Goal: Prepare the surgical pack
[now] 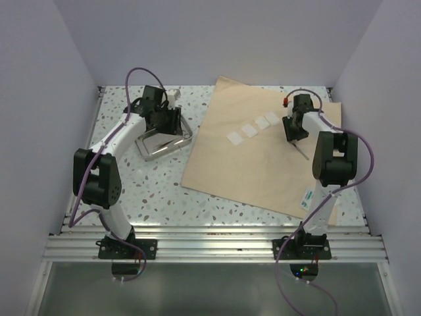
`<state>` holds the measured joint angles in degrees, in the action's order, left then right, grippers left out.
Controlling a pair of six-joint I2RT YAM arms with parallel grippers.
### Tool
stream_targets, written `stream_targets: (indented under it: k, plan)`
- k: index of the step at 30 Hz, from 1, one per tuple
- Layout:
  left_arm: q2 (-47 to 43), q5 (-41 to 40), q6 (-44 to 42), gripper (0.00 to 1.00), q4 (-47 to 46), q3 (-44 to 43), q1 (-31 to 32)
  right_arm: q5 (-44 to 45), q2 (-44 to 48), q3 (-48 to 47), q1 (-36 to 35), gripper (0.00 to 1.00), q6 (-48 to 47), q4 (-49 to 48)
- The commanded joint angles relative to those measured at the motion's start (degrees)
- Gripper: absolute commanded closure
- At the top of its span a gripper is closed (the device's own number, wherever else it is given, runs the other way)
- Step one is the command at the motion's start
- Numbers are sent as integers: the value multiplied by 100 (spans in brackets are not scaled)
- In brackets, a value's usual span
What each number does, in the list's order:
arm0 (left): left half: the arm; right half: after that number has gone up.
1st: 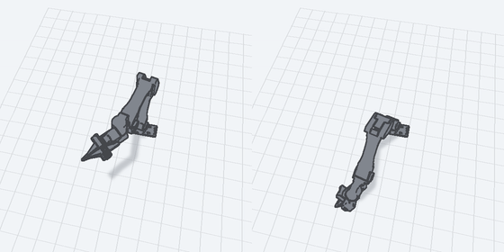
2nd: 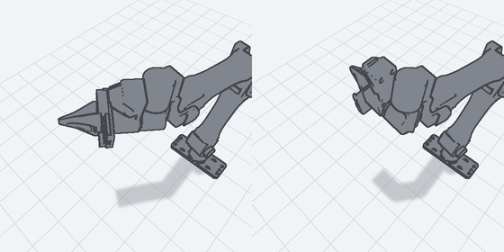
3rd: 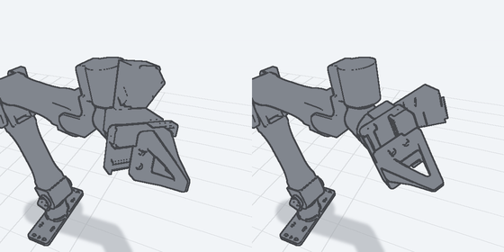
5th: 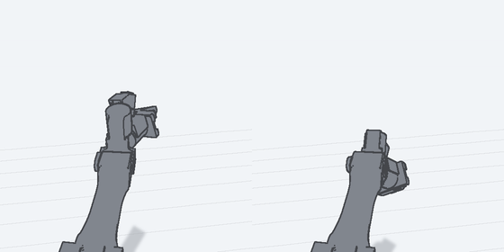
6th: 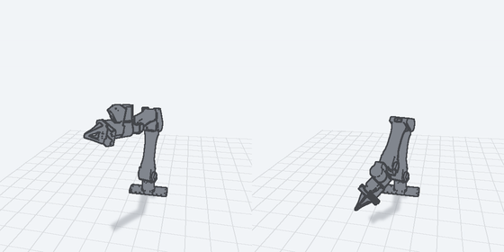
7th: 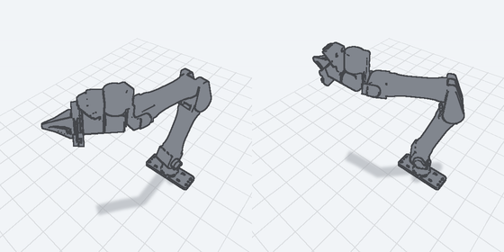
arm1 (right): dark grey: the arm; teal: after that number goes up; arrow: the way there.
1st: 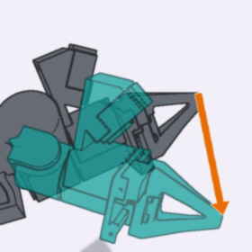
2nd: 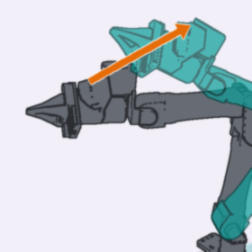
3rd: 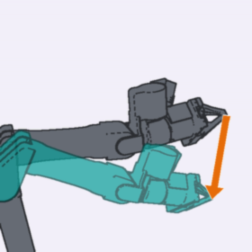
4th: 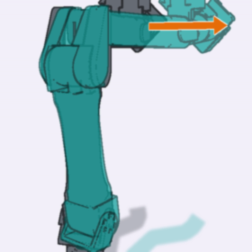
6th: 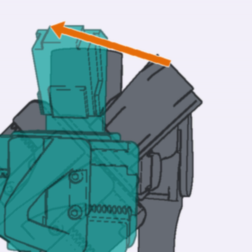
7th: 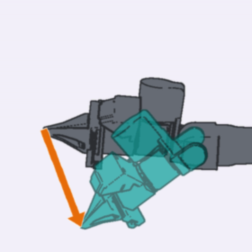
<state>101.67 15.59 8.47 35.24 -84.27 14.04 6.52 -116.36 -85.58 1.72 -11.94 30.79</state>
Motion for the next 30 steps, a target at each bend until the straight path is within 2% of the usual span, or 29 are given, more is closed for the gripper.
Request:
stream_targets:
  k: [1,8,14,19,25,28,30]
  plan:
    - [-112,233,120,53,-229,51,11,-257,-133,-117,4,59,-203,-257]
    - [-103,260,172,53,-281,112,2,-318,-361,-371,4,60,-256,-187]
    - [-60,312,199,53,-299,112,2,-345,-476,-389,-4,65,-238,-143]
    - [-68,321,199,53,-299,112,2,-353,-441,-301,22,74,-291,-161]
    - [-42,251,234,54,-229,121,2,-441,-467,-354,57,82,-282,-169]
    - [-24,242,304,54,-202,148,2,-485,-484,-380,66,89,-221,-205]
    - [-68,251,392,54,-237,209,2,-477,-493,-442,75,98,-142,-204]
